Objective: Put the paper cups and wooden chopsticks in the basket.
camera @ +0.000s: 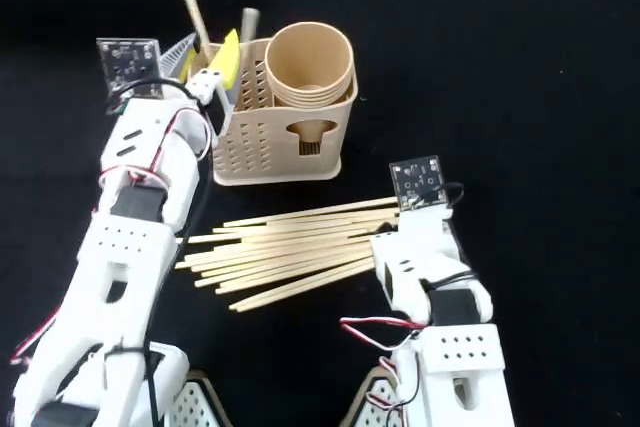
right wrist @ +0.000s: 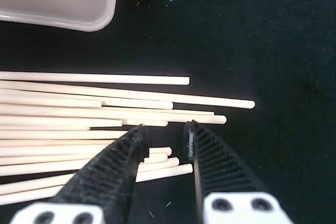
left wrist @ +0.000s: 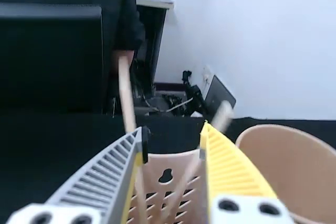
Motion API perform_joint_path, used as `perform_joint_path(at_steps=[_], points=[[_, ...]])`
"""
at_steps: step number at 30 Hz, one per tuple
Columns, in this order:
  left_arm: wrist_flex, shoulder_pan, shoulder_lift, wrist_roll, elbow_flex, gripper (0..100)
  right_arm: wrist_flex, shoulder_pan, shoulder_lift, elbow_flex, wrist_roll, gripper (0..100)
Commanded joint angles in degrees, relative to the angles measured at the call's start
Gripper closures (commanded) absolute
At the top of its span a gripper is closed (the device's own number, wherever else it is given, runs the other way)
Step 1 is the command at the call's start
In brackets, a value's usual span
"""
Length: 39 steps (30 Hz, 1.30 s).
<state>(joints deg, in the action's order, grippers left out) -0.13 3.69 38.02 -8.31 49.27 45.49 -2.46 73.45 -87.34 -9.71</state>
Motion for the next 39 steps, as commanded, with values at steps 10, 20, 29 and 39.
perform_joint_path(at_steps=[10,20,29,39], points=[[33.2,-8.7,33.6,0.3,-1.6,81,-1.2,-0.6,0.6,0.5,0.2,86.6],[58.3,-18.2,35.2,17.4,8.0,81,-0.5,-0.3,0.1,4.1,0.2,86.5],[58.2,-27.2,28.3,24.5,25.2,81,14.7,-2.9,-0.1,20.1,-12.3,86.5],[53.9,-27.9,28.2,24.4,31.2,81,28.4,-20.0,-13.6,25.7,-36.0,86.4]])
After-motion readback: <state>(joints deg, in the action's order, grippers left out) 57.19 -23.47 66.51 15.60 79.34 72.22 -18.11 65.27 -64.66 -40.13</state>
